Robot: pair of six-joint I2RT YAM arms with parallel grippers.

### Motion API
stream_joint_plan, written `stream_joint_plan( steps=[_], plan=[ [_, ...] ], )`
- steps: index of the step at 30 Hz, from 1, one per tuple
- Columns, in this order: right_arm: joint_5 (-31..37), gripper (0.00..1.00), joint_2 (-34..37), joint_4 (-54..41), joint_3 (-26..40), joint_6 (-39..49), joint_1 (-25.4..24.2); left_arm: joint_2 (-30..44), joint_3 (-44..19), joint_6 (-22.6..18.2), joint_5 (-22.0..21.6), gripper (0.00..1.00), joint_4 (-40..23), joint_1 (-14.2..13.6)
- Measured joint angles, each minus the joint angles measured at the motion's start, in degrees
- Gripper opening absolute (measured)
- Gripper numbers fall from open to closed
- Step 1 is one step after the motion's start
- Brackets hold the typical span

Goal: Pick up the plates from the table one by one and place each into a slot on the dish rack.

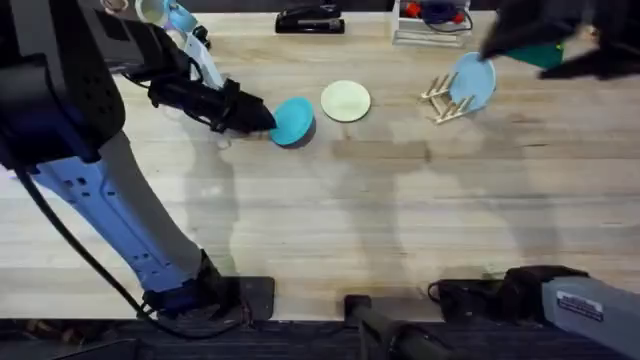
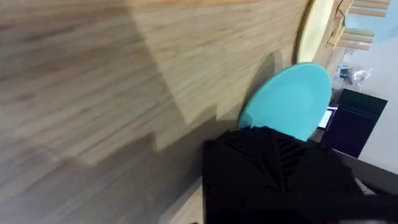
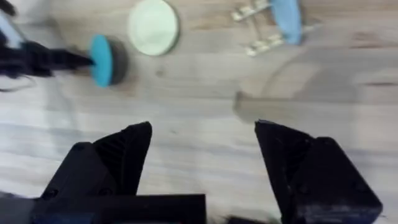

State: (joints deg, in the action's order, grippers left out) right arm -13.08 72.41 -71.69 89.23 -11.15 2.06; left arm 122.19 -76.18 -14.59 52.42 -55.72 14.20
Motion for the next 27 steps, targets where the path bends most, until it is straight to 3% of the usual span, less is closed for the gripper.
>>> stream_joint_plan(
  steps=[13, 27],
  plan=[
    [-4.37, 0.995, 12.75, 18.99, -5.25, -12.97, 15.12, 0.0, 0.0, 0.46, -0.02, 0.041, 0.04, 0.0],
    [-4.79, 0.994, 27.88, 32.8, -6.54, -23.51, 26.41, 0.0, 0.0, 0.7, -0.02, 0.04, 0.11, 0.0]
  ],
)
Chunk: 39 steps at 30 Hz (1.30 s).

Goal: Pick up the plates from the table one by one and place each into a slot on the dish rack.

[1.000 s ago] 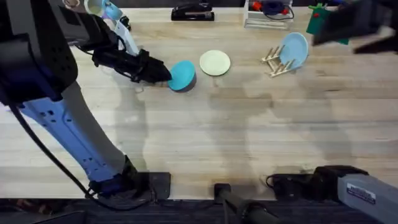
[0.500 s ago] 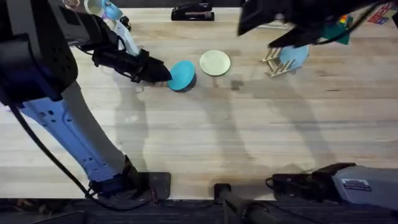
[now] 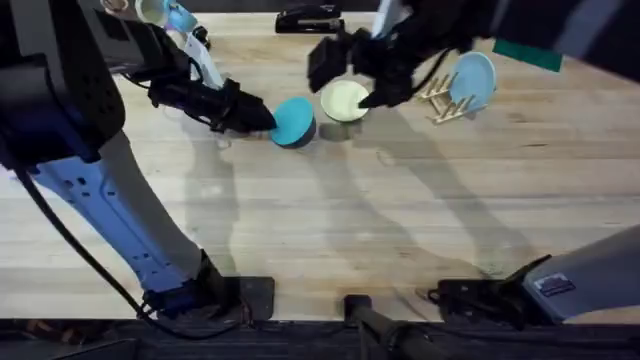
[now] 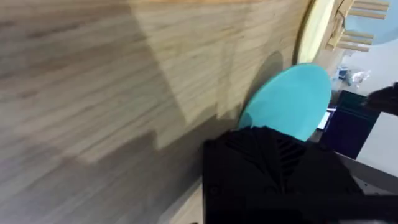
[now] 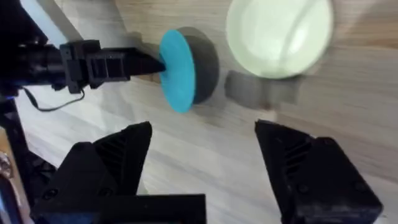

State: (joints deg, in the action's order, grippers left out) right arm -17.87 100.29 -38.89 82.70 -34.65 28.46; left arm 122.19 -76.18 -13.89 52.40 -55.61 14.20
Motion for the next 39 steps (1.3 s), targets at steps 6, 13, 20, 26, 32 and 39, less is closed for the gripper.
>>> stream_joint_plan(
  steps=[6, 13, 20, 26, 32, 39],
  plan=[
    [-0.02, 0.994, 5.34, 5.28, 0.0, -4.21, 3.3, 0.0, 0.0, 0.2, 0.0, 0.04, 0.04, 0.0],
    [-0.02, 0.994, 11.27, 12.69, 0.0, -7.67, 5.67, 0.01, 0.0, 0.2, 0.0, 0.04, 0.07, 0.0],
    [-0.04, 0.994, 14.56, 15.28, 0.0, -12.48, 6.55, 0.01, 0.0, 0.2, 0.0, 0.041, 0.07, 0.0],
    [-0.07, 0.992, 15.46, 17.25, -0.02, -14.9, 6.56, 0.0, 0.0, 0.2, 0.0, 0.041, 0.09, 0.0],
    [-0.07, 0.798, 15.46, 18.04, -0.02, -15.53, 6.59, 0.01, 0.0, 0.2, 0.0, 0.041, 0.09, 0.0],
    [0.09, 0.233, 15.48, 17.96, -0.02, -16.07, 6.59, 0.01, 0.0, 0.2, 0.0, 0.041, 0.09, 0.0]
  ],
)
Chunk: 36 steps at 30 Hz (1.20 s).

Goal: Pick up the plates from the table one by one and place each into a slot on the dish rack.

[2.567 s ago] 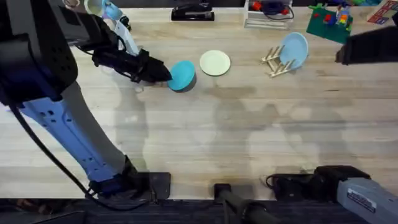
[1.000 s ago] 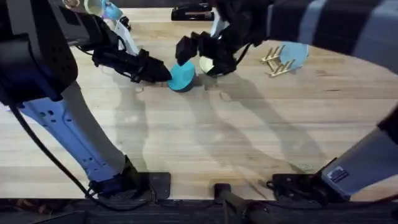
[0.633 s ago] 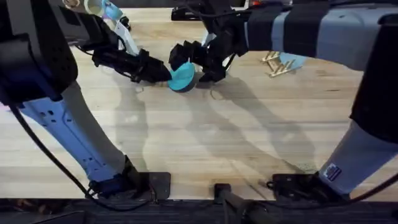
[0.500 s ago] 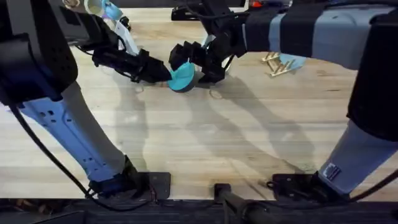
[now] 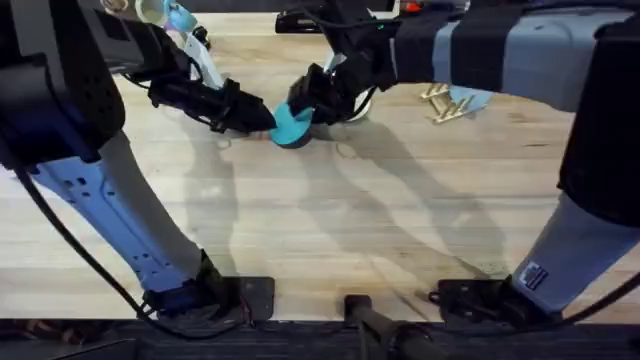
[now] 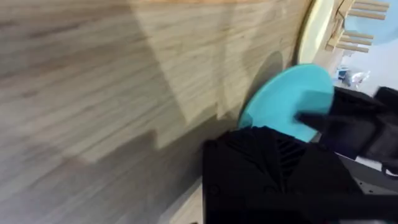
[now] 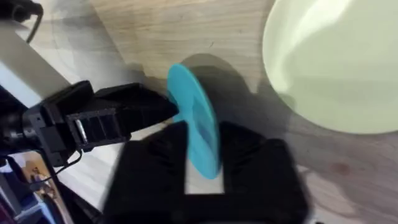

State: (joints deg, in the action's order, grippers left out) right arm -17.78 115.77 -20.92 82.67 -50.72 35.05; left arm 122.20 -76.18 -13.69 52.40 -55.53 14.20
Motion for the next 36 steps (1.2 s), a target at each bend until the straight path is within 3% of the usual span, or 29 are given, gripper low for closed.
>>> stream_joint_plan(
  steps=[2, 3, 13, 18, 25, 36],
  plan=[
    [-0.38, 0.057, -0.03, -0.23, -0.02, -0.24, -0.29, -0.01, 0.0, 0.02, 0.07, 0.041, 0.02, 0.02],
    [-0.91, 0.042, -0.26, 0.28, -0.02, -0.24, -0.48, -0.01, 0.0, 0.02, 0.12, 0.041, 0.02, 0.11],
    [-3.15, 0.027, -0.63, -1.03, 0.0, 4.21, -0.47, -0.01, -0.5, -2.72, 0.11, 0.041, -2.01, 0.23],
    [-4.26, 0.028, -2.02, -3.94, -0.02, 10.86, -0.44, -1.42, -0.81, -5.41, -3.41, 0.04, -6.44, -0.2],
    [-0.22, 0.029, -8.56, -12.24, -0.13, 20.74, -2.02, -14.69, -1.38, -6.84, -9.33, 0.04, -11.93, -0.39],
    [10.1, 0.029, -28.53, -25.27, -0.15, 35.99, -9.88, -36.33, -4.2, -7.31, -17.39, 0.04, -20.13, -0.39]
  ],
)
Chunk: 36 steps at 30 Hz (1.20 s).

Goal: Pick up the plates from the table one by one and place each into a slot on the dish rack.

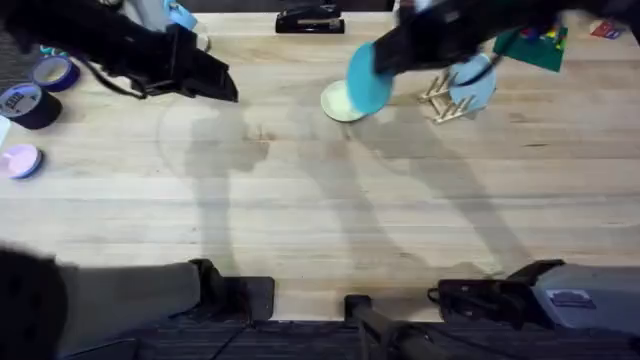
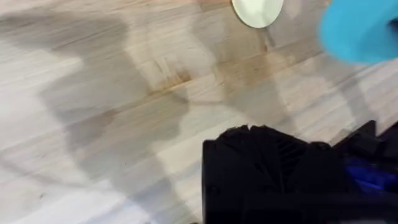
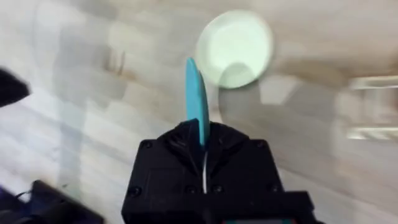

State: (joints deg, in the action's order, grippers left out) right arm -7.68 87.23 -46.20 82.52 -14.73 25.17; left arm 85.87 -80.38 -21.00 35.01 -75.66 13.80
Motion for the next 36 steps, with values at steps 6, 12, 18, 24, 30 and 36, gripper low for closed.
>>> stream_joint_plan(
  steps=[6, 12, 18, 24, 30, 36],
  plan=[
    [2.38, 0.029, -10.72, -2.09, 0.0, 6.96, -8.26, -8.61, 0.0, -0.02, -3.59, 0.04, -4.27, 0.0],
    [3.16, 0.029, -18.99, -5.76, 0.0, 16.21, -16.2, -13.62, 0.0, -0.02, -6.84, 0.039, -6.27, 0.0],
    [3.45, 0.029, -21.62, -8.84, 0.0, 24.43, -21.09, -16.37, 0.0, -0.02, -7.91, 0.04, -6.4, 0.0],
    [3.58, 0.029, -21.61, -9.98, 0.0, 27.32, -22.51, -18.58, 0.0, -0.03, -8.77, 0.563, -6.46, 0.0],
    [3.62, 0.029, -21.61, -9.98, 0.0, 28.24, -22.51, -18.97, 0.0, 0.12, -9.17, 0.994, -6.38, 0.0],
    [3.62, 0.029, -21.61, -9.98, 0.0, 28.58, -22.51, -18.97, 0.0, 0.12, -9.18, 0.994, -6.4, 0.0]
  ],
)
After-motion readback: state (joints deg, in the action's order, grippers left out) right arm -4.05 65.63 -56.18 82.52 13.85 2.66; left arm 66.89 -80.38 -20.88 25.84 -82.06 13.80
